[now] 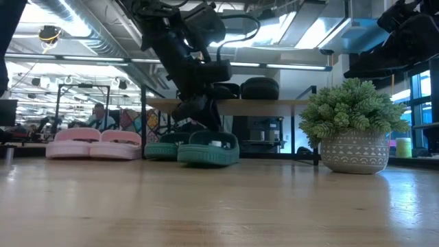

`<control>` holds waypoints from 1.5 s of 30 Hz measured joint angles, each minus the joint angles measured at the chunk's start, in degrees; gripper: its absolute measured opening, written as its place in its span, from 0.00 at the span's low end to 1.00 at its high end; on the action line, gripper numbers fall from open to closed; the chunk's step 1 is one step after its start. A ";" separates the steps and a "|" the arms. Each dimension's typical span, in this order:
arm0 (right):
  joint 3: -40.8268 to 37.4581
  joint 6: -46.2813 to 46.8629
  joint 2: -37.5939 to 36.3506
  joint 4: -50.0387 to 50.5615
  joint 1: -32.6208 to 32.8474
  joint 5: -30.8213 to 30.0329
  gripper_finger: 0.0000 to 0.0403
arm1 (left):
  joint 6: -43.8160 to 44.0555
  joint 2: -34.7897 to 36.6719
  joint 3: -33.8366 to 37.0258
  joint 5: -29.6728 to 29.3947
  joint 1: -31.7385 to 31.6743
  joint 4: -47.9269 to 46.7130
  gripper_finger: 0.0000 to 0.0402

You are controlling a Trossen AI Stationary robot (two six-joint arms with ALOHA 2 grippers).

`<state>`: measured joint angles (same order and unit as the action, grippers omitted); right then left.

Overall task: Pick and place slides into the shelf
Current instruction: Put the green slide under the shelf

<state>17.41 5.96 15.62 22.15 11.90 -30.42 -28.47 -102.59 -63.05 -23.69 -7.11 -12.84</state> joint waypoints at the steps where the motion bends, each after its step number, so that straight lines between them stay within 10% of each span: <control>1: 0.00 0.00 0.00 0.00 0.00 -0.02 0.68 | 0.54 -0.02 0.00 -0.35 0.14 -0.06 0.34; 13: 0.02 1.49 -0.02 0.35 0.02 -0.04 0.68 | 9.35 3.17 0.33 1.82 8.34 -12.97 0.40; 21: 0.02 1.35 0.00 0.42 0.00 -0.02 0.68 | 17.56 3.62 0.20 18.70 15.21 -16.56 0.40; 45: 0.02 1.11 -0.01 0.45 0.00 -0.02 0.68 | 19.38 -3.63 0.11 13.82 9.93 -6.81 0.40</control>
<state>17.43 7.07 15.60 22.60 11.90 -30.44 -9.08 -106.21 -62.94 -9.87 2.82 -19.65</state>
